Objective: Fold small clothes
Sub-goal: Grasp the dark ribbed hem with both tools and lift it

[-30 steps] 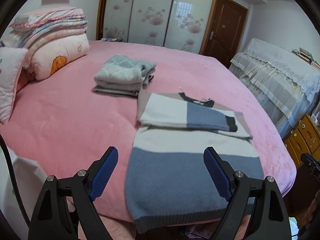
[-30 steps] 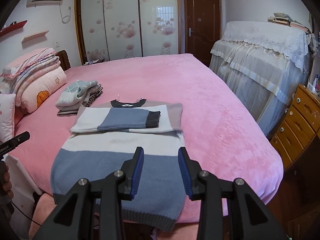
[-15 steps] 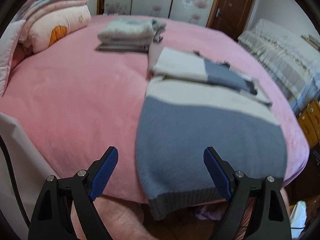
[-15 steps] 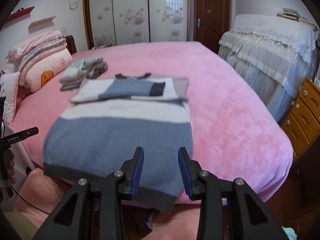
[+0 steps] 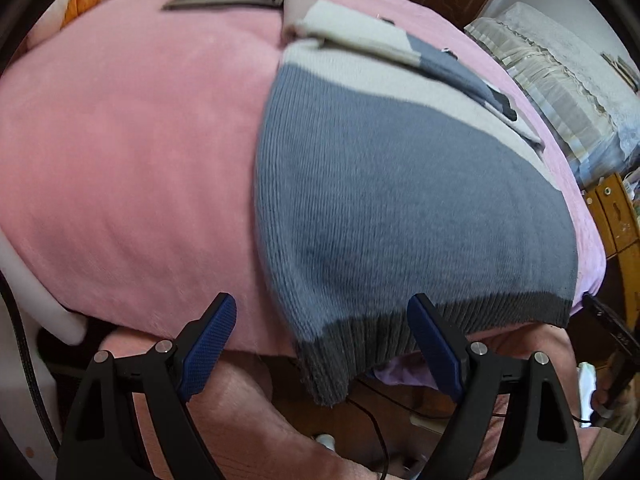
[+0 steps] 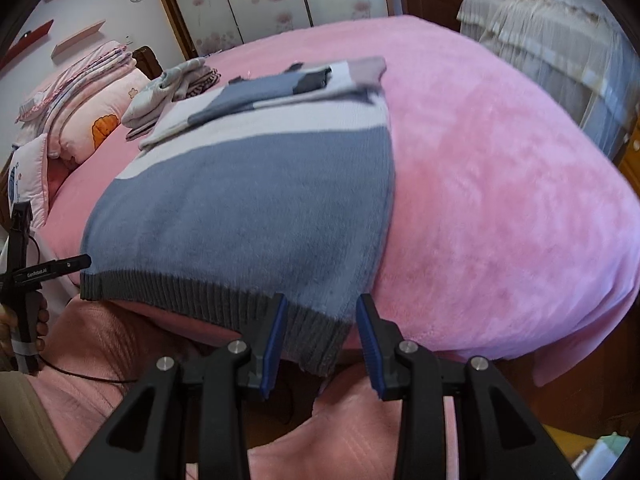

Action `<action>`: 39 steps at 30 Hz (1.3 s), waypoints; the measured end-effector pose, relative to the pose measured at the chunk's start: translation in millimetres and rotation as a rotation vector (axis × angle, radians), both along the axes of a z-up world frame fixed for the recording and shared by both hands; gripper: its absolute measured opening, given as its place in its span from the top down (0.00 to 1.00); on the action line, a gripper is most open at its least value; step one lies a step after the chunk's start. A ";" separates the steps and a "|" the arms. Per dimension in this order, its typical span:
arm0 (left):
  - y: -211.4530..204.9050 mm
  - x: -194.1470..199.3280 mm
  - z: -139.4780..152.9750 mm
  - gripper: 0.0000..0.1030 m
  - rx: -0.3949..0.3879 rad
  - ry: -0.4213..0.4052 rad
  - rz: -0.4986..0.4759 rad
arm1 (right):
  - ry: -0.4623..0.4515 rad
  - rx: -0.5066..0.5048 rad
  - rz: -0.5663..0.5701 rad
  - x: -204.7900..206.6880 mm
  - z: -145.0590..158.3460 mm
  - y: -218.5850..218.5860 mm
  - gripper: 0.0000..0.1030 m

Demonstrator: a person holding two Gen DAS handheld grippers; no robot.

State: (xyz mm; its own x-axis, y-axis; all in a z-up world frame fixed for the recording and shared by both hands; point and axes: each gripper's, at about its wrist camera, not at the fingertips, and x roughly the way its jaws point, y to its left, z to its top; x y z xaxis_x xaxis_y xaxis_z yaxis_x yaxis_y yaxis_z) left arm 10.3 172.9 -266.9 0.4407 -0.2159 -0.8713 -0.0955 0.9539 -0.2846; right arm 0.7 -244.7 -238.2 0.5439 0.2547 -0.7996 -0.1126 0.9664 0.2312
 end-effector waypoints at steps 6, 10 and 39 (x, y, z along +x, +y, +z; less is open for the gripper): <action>7.5 -1.4 -16.5 0.19 -0.085 0.022 0.005 | 0.050 0.062 -0.005 7.6 -16.9 -13.8 0.65; 5.5 -0.4 -19.8 0.21 -0.094 0.021 -0.008 | 0.089 0.092 0.012 11.9 -28.1 -14.5 0.65; 3.3 -1.4 -15.8 0.93 -0.285 0.097 -0.024 | 0.136 0.197 0.128 13.7 -22.8 -2.5 0.90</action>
State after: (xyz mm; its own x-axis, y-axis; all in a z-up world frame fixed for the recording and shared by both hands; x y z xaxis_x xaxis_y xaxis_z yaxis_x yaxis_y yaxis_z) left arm 8.9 176.1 -282.7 0.3504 -0.4674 -0.8116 -0.1133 0.8390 -0.5321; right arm 14.4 -247.2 -261.0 0.3877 0.4729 -0.7912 -0.1863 0.8809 0.4352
